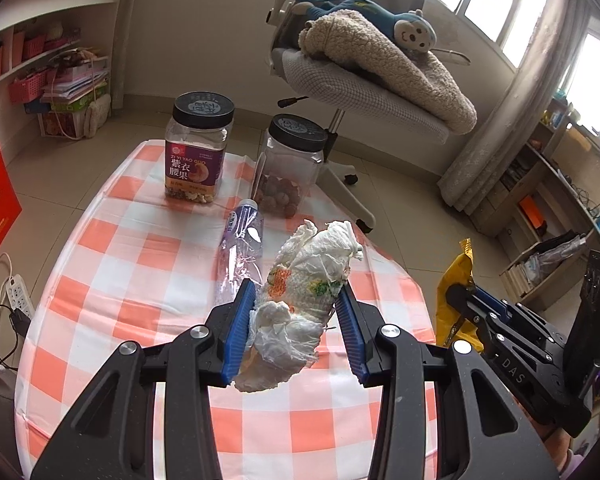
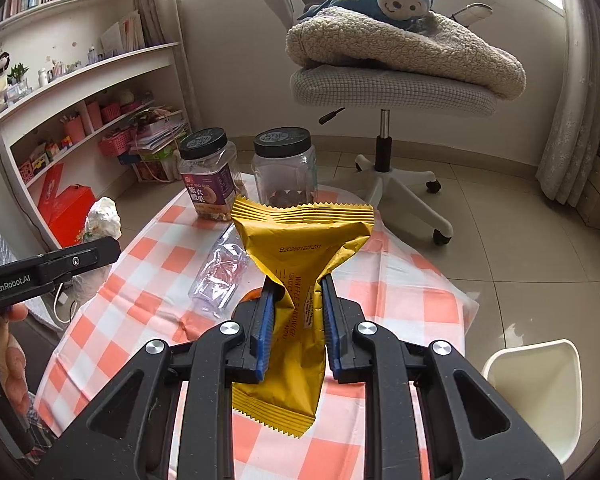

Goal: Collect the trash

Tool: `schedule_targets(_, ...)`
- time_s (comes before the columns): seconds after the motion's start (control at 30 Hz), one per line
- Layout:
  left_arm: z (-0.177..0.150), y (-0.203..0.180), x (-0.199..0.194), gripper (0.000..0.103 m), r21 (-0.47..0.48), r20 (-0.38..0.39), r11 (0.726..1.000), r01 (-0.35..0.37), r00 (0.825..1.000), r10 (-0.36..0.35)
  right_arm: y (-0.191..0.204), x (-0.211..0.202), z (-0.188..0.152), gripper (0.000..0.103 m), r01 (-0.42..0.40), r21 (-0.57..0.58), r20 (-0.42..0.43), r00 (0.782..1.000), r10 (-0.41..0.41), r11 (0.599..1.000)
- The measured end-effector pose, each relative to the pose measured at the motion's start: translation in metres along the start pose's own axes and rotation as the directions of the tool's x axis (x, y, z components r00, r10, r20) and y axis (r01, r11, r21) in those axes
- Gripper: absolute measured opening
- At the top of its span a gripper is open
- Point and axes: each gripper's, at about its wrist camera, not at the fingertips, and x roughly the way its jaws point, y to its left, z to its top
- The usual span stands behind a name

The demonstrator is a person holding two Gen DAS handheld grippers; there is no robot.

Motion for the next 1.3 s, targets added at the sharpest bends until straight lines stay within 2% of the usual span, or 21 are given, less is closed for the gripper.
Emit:
schedule_targets(0.23,-0.007,-0.032,0.013,0.041,0.033,-0.022,0.999,0.037,0.999,-0.036,-0.044,-0.024,-0.015,0.021,0.081,0.058,0.016,0.996,-0.082,0.995)
schedule_targets(0.4,-0.013,-0.058,0.023,0.041,0.066,-0.041,0.996,0.066,0.997,-0.063,-0.083,-0.042,-0.031,0.021,0.188,0.117,0.009,0.982,-0.191,0.975)
schedule_targets(0.5,-0.019,-0.074,0.03,0.041,0.091,-0.057,0.992,0.085,0.995,-0.08,-0.108,-0.055,-0.042,0.021,0.302,0.128,0.004,0.952,-0.305,0.945)
schedule_targets(0.57,-0.023,-0.084,0.034,0.041,0.104,-0.071,0.989,0.104,0.993,-0.097,-0.126,-0.058,-0.049,0.021,0.351,0.151,-0.028,0.936,-0.351,0.924)
schedule_targets(0.63,-0.026,-0.096,0.038,0.041,0.125,-0.078,0.985,0.118,0.991,-0.109,-0.144,-0.059,-0.058,0.022,0.421,0.162,-0.067,0.907,-0.415,0.893)
schedule_targets(0.7,-0.029,-0.11,0.041,0.041,0.149,-0.086,0.979,0.138,0.988,-0.126,-0.164,-0.064,-0.066,0.031,0.493,0.203,-0.099,0.87,-0.483,0.846)
schedule_targets(0.8,-0.033,-0.129,0.044,0.041,0.179,-0.094,0.969,0.171,0.983,-0.156,-0.184,-0.074,-0.076,0.053,0.556,0.241,-0.121,0.831,-0.543,0.796)
schedule_targets(0.97,-0.039,-0.168,0.054,0.041,0.23,-0.119,0.947,0.225,0.972,-0.202,-0.194,-0.092,-0.086,0.087,0.596,0.287,-0.098,0.797,-0.596,0.75)
schedule_targets(1.1,-0.038,-0.204,0.064,0.041,0.24,-0.157,0.925,0.293,0.952,-0.261,-0.196,-0.104,-0.095,0.096,0.613,0.327,-0.093,0.779,-0.621,0.72)
schedule_targets(1.23,-0.036,-0.244,0.076,0.042,0.267,-0.198,0.9,0.344,0.934,-0.298,-0.2,-0.115,-0.106,0.096,0.622,0.364,-0.114,0.769,-0.629,0.694)
schedule_targets(1.3,-0.037,-0.263,0.083,0.042,0.273,-0.224,0.889,0.369,0.923,-0.314,-0.203,-0.119,-0.111,0.096,0.637,0.366,-0.127,0.756,-0.642,0.678)
